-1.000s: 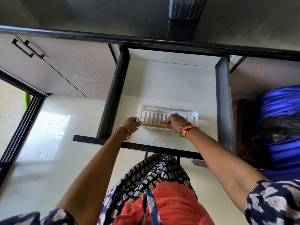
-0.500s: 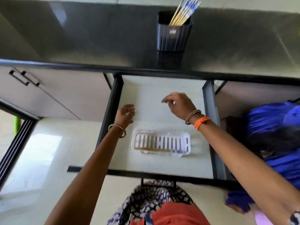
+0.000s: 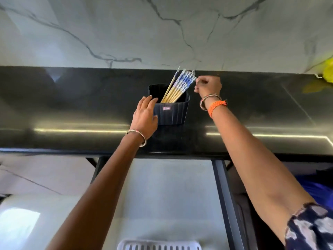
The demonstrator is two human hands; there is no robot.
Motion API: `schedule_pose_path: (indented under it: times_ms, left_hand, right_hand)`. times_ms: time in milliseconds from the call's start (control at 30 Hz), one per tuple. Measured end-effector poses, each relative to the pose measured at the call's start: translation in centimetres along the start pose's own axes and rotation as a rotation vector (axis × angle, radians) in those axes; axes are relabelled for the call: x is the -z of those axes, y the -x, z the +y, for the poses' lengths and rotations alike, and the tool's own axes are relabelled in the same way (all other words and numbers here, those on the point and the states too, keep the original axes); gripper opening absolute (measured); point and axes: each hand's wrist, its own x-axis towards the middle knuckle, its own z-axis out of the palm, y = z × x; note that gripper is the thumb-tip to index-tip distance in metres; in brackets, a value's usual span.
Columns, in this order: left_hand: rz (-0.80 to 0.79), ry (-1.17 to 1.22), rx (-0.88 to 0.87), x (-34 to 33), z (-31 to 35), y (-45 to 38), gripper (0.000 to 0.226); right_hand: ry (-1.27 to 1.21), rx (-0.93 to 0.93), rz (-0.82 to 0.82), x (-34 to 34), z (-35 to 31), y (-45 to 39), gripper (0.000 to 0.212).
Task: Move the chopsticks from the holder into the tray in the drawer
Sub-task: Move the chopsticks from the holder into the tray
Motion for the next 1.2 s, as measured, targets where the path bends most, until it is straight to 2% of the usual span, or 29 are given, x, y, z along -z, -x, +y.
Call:
schedule_pose_path:
  times_ms: [133, 233, 400, 500, 667, 767, 867, 1033, 1200]
  left_hand:
    - [0.012, -0.112, -0.015, -1.7, -0.6, -0.6, 0.070]
    - [0.015, -0.154, -0.015, -1.9, -1.5, -1.0, 0.069]
    - [0.011, -0.158, -0.031, -2.1, -2.1, -0.9, 0.065]
    - [0.047, -0.119, -0.007, -1.8, -1.1, -0.6, 0.067]
    - [0.194, 0.059, -0.004, -1.1, 2.5, 1.5, 0.063]
    - [0.253, 0.160, -0.009, -0.4, 3.2, 4.7, 0.055]
    - [0.285, 0.281, 0.100, 0.0, 2.1, 9.8, 0.050]
    - [0.251, 0.470, 0.422, -1.2, -2.2, 21.4, 0.043]
    - [-0.066, 0.418, 0.726, -3.9, -8.3, 31.8, 0.038]
  right_hand:
    - [0.017, -0.050, 0.027, -2.4, 1.5, -1.7, 0.021]
    - [0.023, -0.078, -0.041, -3.0, 1.5, -2.4, 0.024]
    - [0.005, -0.033, -0.026, -2.2, 1.1, -2.9, 0.023]
    - [-0.009, 0.048, 0.013, -0.9, 0.0, -2.3, 0.024]
    - [-0.071, 0.195, 0.095, 4.0, -4.1, -0.6, 0.020]
    - [-0.173, 0.218, 0.163, 7.8, -5.4, 2.5, 0.029]
    - [-0.334, 0.122, 0.193, 10.5, -4.5, 8.1, 0.033]
    - [-0.533, -0.227, 0.034, 11.0, 3.5, 21.6, 0.029]
    - [-0.506, -0.603, 0.032, 9.6, 13.2, 32.5, 0.032]
